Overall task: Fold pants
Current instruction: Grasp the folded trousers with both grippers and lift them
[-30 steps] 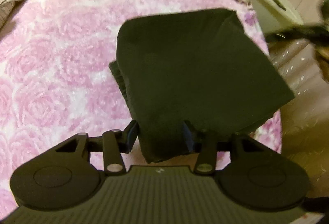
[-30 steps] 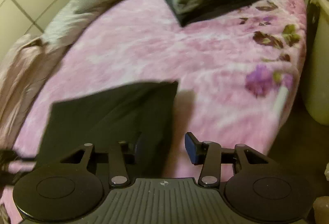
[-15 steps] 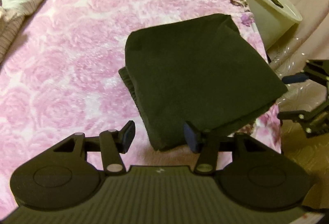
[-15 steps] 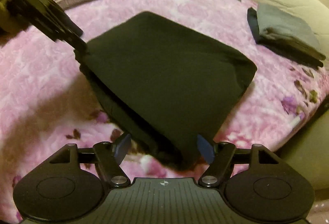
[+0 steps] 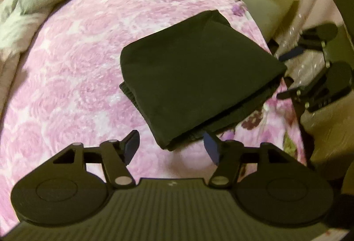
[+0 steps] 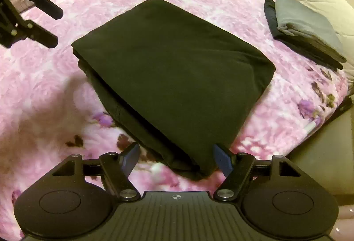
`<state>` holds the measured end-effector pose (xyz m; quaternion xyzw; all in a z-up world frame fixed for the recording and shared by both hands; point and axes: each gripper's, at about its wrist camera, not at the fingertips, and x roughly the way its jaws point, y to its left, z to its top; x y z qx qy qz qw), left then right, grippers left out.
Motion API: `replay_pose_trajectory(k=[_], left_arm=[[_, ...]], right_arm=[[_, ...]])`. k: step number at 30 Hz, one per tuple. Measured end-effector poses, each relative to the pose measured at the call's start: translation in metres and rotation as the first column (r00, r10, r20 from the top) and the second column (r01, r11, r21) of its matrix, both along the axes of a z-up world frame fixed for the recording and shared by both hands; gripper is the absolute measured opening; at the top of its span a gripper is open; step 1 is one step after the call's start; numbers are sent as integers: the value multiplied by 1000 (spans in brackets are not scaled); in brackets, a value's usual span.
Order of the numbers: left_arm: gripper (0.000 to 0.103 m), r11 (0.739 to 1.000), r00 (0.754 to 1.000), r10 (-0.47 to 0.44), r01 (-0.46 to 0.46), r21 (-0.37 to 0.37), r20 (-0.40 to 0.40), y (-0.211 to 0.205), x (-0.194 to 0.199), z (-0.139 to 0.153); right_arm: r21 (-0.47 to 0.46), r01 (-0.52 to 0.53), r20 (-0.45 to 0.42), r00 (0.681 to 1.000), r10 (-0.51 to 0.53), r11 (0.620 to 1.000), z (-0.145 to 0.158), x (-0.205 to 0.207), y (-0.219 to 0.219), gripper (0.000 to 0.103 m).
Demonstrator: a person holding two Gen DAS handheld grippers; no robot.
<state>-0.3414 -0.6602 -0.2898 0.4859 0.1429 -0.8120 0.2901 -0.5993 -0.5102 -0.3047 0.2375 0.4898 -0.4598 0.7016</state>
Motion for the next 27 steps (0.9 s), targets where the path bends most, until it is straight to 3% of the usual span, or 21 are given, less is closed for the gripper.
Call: replay_pose_trajectory(k=[2, 4, 7, 12, 14, 20, 22, 23, 24, 27], left_arm=[[78, 994, 997, -75, 77, -78, 33, 14, -6, -4], [86, 965, 980, -179, 193, -180, 90, 35, -12, -11], [91, 871, 925, -325, 374, -318, 198, 66, -21, -30], [98, 758, 862, -427, 506, -411, 274, 93, -30, -69], [99, 733, 851, -437, 525, -432, 292, 96, -33, -84], [102, 702, 840, -430, 541, -464, 330, 98, -40, -122], [102, 679, 832, -430, 554, -482, 350, 99, -42, -128], [102, 670, 829, -429, 559, -489, 359, 99, -44, -129], [102, 662, 826, -427, 562, -495, 368, 99, -46, -130], [102, 634, 821, -410, 570, -523, 397, 96, -52, -129]], right_arm=[[-20, -20, -23, 1000, 20, 1000, 0, 3, 3, 71], [-90, -91, -86, 993, 83, 992, 0, 11, 14, 71], [-216, -273, -258, 942, 215, 937, -8, 29, 40, 76], [-274, -495, -411, 835, 365, 825, -45, 51, 73, 78], [-276, -538, -470, 798, 377, 796, -66, 54, 75, 78], [-287, -649, -617, 688, 383, 704, -118, 51, 68, 79], [-298, -660, -619, 684, 386, 690, -120, 48, 62, 77], [-296, -655, -613, 688, 388, 695, -117, 47, 57, 64], [-289, -642, -595, 701, 393, 710, -113, 45, 52, 50], [-282, -571, -500, 773, 390, 771, -80, 40, 31, 36]])
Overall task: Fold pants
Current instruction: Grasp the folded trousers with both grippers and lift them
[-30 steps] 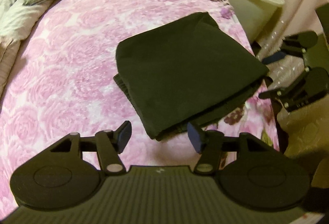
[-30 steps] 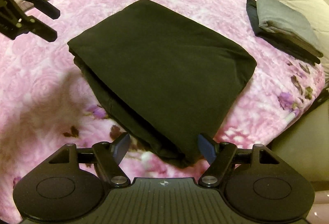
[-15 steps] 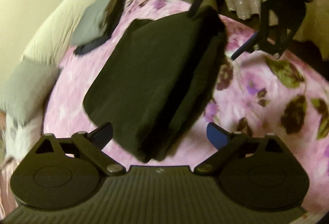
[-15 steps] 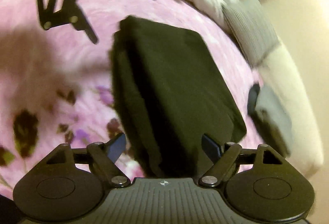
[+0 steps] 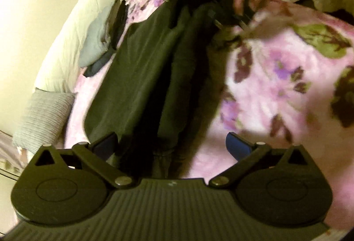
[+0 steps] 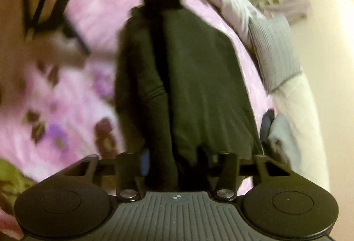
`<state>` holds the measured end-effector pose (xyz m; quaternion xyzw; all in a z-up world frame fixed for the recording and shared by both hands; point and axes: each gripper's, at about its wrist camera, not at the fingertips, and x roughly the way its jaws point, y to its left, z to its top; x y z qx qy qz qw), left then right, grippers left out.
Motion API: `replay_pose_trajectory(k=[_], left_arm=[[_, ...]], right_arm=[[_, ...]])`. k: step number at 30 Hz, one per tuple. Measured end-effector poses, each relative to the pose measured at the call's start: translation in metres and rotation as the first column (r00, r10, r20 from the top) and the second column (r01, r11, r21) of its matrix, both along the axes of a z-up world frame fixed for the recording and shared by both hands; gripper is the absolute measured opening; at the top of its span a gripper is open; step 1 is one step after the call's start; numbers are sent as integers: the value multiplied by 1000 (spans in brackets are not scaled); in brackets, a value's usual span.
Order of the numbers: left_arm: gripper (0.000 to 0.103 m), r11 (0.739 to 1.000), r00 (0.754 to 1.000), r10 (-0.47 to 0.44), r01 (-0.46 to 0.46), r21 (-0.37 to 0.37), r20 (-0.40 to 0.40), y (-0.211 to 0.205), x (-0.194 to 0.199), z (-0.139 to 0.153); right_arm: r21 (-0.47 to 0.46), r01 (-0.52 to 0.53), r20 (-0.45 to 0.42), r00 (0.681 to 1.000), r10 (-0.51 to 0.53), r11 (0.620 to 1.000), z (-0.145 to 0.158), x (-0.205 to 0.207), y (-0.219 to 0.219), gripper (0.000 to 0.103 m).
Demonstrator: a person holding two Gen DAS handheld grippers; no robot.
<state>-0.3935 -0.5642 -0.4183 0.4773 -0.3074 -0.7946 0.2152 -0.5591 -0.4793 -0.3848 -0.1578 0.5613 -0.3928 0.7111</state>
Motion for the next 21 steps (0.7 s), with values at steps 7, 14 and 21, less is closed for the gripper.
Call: replay_pose_trajectory(k=[7, 14, 21], left_arm=[[102, 994, 1000, 19, -20, -111, -13, -23, -21, 22], [93, 983, 992, 5, 19, -184, 128, -38, -34, 19], [51, 999, 985, 29, -24, -31, 173, -51, -40, 35]], right_arm=[[179, 37, 99, 994, -56, 983, 82, -13, -65, 31], [244, 22, 118, 992, -52, 969, 110, -19, -77, 31], [251, -8, 146, 989, -30, 968, 98, -25, -63, 42]])
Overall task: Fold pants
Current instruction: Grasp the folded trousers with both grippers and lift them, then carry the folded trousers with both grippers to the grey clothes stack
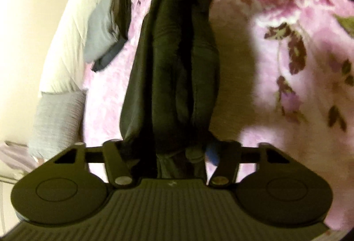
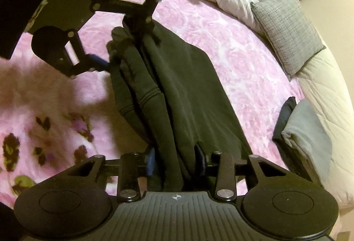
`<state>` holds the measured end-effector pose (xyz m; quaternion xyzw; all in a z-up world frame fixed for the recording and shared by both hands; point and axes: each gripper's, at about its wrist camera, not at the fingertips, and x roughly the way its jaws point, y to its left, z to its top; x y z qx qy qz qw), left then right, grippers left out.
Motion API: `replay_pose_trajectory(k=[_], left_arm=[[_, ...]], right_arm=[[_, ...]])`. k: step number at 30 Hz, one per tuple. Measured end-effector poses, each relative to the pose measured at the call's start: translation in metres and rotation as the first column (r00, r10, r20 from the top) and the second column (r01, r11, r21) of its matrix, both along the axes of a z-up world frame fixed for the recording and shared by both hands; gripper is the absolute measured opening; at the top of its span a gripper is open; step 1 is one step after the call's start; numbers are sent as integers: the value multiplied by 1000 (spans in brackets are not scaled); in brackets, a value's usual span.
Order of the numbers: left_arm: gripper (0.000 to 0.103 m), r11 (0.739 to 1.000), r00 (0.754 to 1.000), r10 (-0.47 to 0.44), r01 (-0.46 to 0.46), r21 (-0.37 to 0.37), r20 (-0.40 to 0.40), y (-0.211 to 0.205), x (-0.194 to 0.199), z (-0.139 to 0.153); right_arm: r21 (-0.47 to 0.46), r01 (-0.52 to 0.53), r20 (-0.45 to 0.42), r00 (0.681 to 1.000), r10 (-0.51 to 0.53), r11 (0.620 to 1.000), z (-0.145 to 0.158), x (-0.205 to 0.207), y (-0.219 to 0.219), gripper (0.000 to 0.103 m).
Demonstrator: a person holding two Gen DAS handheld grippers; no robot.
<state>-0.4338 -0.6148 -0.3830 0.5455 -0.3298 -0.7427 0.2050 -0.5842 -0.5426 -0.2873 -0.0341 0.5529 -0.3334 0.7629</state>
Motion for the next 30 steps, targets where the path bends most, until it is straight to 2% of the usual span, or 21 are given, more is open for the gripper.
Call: replay_pose_trajectory(k=[1, 2, 3, 5, 6, 9, 11, 14, 16, 17, 18, 19, 21, 22, 24, 26, 30], left_arm=[[49, 1000, 1000, 13, -13, 22, -5, -3, -1, 4], [47, 998, 999, 30, -30, 51, -11, -7, -2, 8], [47, 995, 999, 52, -50, 86, -18, -11, -4, 13], [46, 985, 995, 90, -84, 153, -36, -23, -9, 25], [46, 979, 994, 103, -94, 179, -41, -29, -11, 30], [46, 962, 989, 140, -123, 245, -54, -46, -12, 42], [46, 954, 988, 146, -129, 269, -46, -51, -10, 49], [46, 944, 987, 158, -139, 300, -40, -58, -10, 53], [45, 937, 986, 163, -144, 318, -36, -62, -10, 57], [45, 936, 986, 163, -144, 320, -33, -64, -9, 56], [45, 935, 986, 163, -144, 323, -31, -64, -10, 56], [45, 932, 986, 166, -147, 331, -31, -63, -10, 58], [45, 924, 984, 175, -151, 351, -37, -61, -11, 64], [45, 917, 982, 182, -154, 369, -42, -59, -11, 70], [45, 897, 980, 194, -157, 413, -50, -53, -11, 87], [45, 883, 981, 189, -147, 446, -51, -45, -12, 103], [45, 837, 982, 184, -133, 531, -45, -29, -14, 141]], right_arm=[[-9, -12, 0, 1000, 12, 1000, -2, -1, 3, 45], [-26, -25, -4, 1000, 25, 999, -5, -1, 10, 56], [-59, -28, -9, 1000, 28, 998, -8, -3, 19, 72], [-140, -14, -15, 1000, 12, 990, -11, -10, 37, 87], [-176, -6, -17, 1000, 3, 984, -12, -14, 45, 89], [-181, 10, -10, 1000, -12, 983, -20, -20, 59, 91], [-214, -13, -40, 999, 4, 977, -29, -17, 60, 91], [-276, -14, -55, 999, -1, 961, -41, -12, 46, 91], [-272, -29, -100, 995, 2, 962, -52, -9, 31, 91], [-264, -40, -136, 991, 4, 964, -57, -8, 25, 88], [-263, -49, -172, 985, 3, 964, -60, -7, 20, 72], [-274, -55, -199, 980, -1, 960, -59, -7, 18, 67], [-246, -51, -199, 980, 1, 968, -46, -11, 15, 46], [-234, -51, -203, 979, 3, 971, -39, -14, 15, 42], [-207, -58, -214, 977, 13, 977, -19, -18, 17, 37], [-163, -58, -208, 978, 24, 985, 4, -23, 20, 36], [-49, -51, -184, 982, 41, 998, 55, -33, 38, 35]])
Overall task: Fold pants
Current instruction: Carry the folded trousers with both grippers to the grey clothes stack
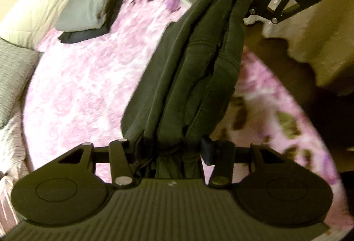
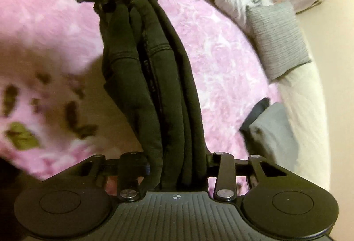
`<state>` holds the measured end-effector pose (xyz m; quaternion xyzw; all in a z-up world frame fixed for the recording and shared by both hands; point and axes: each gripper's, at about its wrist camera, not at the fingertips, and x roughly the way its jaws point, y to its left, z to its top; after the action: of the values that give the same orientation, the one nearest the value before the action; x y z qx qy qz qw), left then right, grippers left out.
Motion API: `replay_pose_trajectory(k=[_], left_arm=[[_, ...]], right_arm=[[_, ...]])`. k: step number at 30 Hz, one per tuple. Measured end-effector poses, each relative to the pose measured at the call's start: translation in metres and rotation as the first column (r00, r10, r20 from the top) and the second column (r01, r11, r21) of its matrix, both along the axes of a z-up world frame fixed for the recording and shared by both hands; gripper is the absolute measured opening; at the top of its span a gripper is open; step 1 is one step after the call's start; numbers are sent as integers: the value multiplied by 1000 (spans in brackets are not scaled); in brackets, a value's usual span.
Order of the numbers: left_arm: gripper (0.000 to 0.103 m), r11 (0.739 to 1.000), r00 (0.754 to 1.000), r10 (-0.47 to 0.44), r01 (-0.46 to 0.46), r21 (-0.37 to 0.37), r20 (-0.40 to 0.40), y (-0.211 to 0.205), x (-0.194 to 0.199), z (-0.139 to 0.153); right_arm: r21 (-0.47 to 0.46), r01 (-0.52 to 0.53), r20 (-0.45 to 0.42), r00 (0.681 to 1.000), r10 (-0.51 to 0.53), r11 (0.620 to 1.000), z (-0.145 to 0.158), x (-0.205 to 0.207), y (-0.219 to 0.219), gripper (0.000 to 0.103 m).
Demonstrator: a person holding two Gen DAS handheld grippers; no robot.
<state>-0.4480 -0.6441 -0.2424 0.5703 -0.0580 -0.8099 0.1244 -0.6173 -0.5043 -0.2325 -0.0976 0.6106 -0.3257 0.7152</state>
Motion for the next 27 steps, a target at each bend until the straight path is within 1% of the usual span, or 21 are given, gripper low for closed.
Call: replay_pose_trajectory(k=[2, 6, 10, 12, 15, 19, 23, 27], left_arm=[[45, 999, 1000, -4, 3, 42, 5, 5, -6, 16], [45, 996, 1000, 5, -7, 85, 18, 14, -24, 44], [45, 991, 999, 43, -46, 126, 24, 5, -59, 65], [45, 987, 996, 83, -85, 135, 20, -7, -84, 77], [45, 989, 993, 116, -117, 88, 17, -25, -127, 96], [45, 986, 985, 168, -168, -13, -23, -61, -181, 127], [45, 973, 979, 196, -202, -108, -66, -114, -224, 147], [45, 955, 972, 203, -223, -198, -114, -172, -257, 156]], right_arm=[[52, 8, 17, 1000, -9, 999, 23, -7, 5, 34], [118, -10, 34, 999, 6, 993, 56, -23, 16, 34], [154, -48, 65, 997, 38, 987, 82, -55, 5, 34], [149, -78, 81, 994, 67, 986, 95, -82, -9, 34], [107, -117, 86, 990, 108, 987, 113, -121, -34, 34], [4, -157, 70, 985, 156, 988, 137, -170, -82, 34], [-88, -185, 37, 981, 189, 979, 159, -203, -138, 34], [-166, -216, -1, 976, 219, 962, 174, -225, -205, 34]])
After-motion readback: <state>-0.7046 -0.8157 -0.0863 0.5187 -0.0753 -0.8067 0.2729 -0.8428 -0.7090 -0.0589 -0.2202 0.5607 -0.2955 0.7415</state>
